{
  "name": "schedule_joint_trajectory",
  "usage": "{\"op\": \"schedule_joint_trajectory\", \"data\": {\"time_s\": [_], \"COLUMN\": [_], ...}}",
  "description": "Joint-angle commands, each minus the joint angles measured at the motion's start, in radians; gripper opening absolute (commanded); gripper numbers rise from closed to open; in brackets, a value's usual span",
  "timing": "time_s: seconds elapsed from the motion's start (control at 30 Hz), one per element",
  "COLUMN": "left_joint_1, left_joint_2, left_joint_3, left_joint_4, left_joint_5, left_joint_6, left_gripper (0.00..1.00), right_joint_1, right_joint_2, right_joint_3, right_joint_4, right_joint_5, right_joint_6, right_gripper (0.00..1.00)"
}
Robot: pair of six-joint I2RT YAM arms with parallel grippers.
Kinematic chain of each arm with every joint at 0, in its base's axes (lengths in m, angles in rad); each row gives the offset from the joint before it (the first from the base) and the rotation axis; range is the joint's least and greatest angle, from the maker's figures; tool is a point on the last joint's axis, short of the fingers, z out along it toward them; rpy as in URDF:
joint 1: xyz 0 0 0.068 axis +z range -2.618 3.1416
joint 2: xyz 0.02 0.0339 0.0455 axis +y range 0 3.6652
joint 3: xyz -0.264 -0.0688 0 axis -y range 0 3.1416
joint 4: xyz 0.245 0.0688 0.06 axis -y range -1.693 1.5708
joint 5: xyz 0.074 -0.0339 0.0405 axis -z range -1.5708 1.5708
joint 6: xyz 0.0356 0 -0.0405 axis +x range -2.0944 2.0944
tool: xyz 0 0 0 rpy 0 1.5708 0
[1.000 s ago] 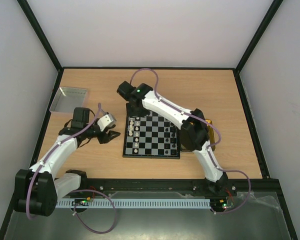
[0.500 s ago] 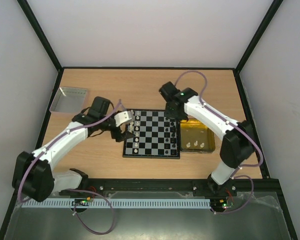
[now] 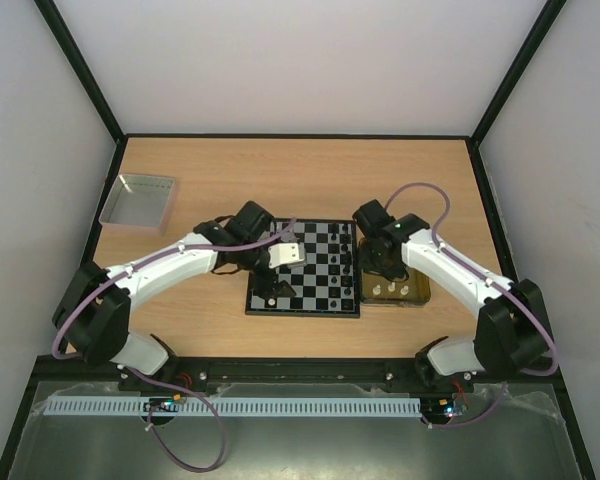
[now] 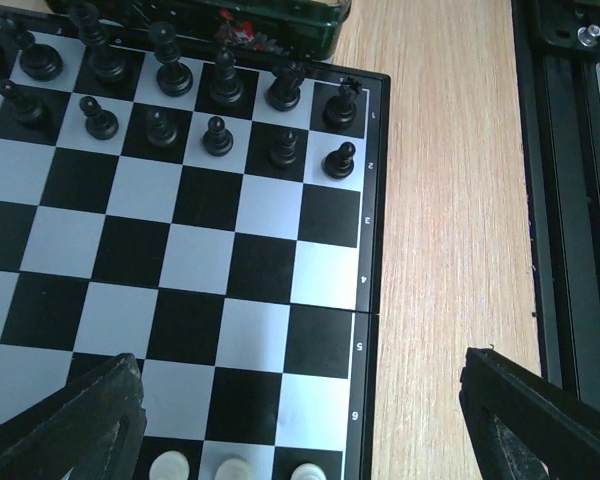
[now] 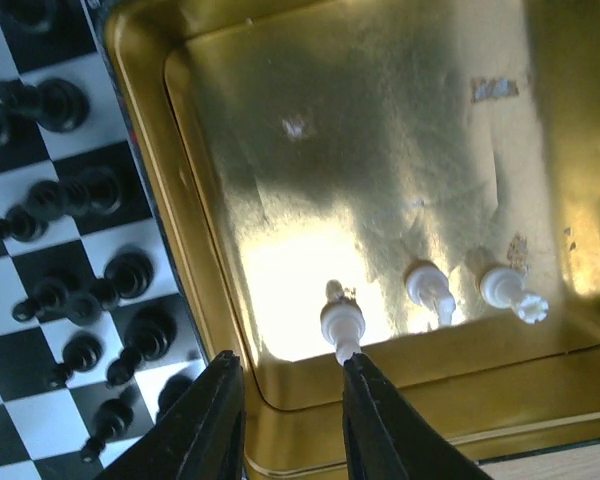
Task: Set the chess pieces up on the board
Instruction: Pick up the chess piece from the storage box.
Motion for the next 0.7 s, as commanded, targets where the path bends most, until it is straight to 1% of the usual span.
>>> {"op": "schedule_joint_trajectory", "data": {"time_s": [0.0, 0.13, 0.27, 0.43, 0.67], "left_joint_1": [-0.045, -0.078, -0.107, -0.108, -0.11], "left_joint_2": [0.011, -0.011, -0.033, -0.107, -0.047], "left_joint_3": [-0.01, -0.058, -0.084, -0.17, -0.11], "left_joint_4": [0.026, 0.156, 0.234, 0.403, 0.435], "left_joint_5": [-0.06, -0.123, -0.176, -0.165, -0.123], "left_joint_6": [-0.044, -0.118, -0.161, -0.212, -0.239], "left_gripper": [0.86, 0.86, 0.85, 0.86, 0.85], "right_joint_1": [-0.002, -0.002, -0.002, -0.016, -0.077], "right_joint_2": [-0.06, -0.084, -0.09, -0.083, -0.083], "right_joint_3": [-0.077, -0.123, -0.151, -0.184, -0.205], "right_joint_4": [0.034, 0.05, 0.064, 0.091, 0.102], "right_joint_5": [-0.028, -0.039, -0.062, -0.063, -0.066], "right_joint_6": [0.034, 0.043, 0.039, 0.036, 0.003], "right_gripper": [0.26, 0.27, 0.27, 0.27, 0.27]}}
